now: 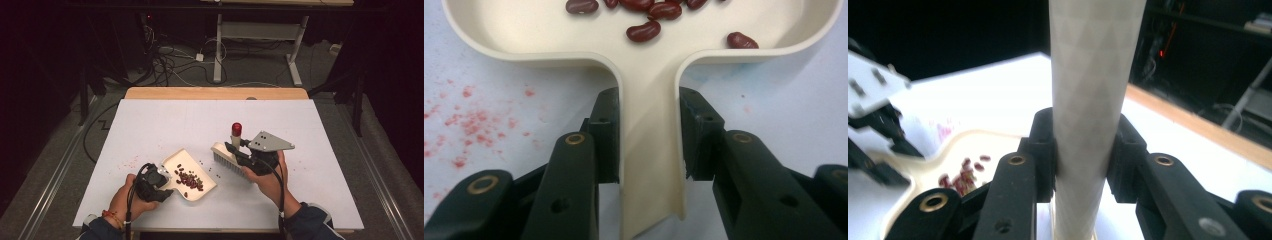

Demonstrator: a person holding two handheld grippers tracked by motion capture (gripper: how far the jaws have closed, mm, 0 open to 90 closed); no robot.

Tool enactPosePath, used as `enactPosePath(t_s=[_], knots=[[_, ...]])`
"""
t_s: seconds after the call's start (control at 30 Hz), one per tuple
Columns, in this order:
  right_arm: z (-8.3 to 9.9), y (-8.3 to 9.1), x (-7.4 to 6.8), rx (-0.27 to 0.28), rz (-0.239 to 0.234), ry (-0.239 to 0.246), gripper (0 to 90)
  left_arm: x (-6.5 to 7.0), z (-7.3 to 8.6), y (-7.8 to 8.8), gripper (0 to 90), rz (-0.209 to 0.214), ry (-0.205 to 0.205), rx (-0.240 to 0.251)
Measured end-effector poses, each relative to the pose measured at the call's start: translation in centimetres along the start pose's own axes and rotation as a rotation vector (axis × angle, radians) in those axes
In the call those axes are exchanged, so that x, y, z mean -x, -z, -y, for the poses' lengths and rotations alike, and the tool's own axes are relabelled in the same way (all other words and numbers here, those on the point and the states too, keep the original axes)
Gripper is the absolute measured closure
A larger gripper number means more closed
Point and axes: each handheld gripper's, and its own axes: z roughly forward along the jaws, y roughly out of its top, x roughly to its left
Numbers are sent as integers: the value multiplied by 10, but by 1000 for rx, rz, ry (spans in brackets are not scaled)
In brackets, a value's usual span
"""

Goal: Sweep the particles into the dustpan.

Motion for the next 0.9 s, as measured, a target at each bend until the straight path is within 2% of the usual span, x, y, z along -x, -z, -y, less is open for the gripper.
enactPosePath(t_s=[0.1, 0.2, 0.3, 0.4, 0.53, 0.73, 0.9], knots=[[6, 5, -1, -26, 6, 0, 701, 3, -1, -1, 637, 2, -8, -4], [8, 7, -9, -27, 6, 11, 701, 6, -4, -3, 638, -4, -8, -9], [7, 3, -23, -34, 7, 21, 700, 7, -5, -3, 638, -7, -7, -8], [5, -3, -41, -37, 8, 51, 697, 7, -5, -3, 637, -6, -1, -9], [4, -9, -59, -33, -21, 65, 693, 8, -6, -4, 637, -6, 4, -4], [1, -8, -67, 16, -66, 36, 701, 8, -6, -4, 638, -7, 5, -4], [-2, -5, -67, 28, -115, 29, 701, 8, -6, -4, 637, -7, 2, -1]])
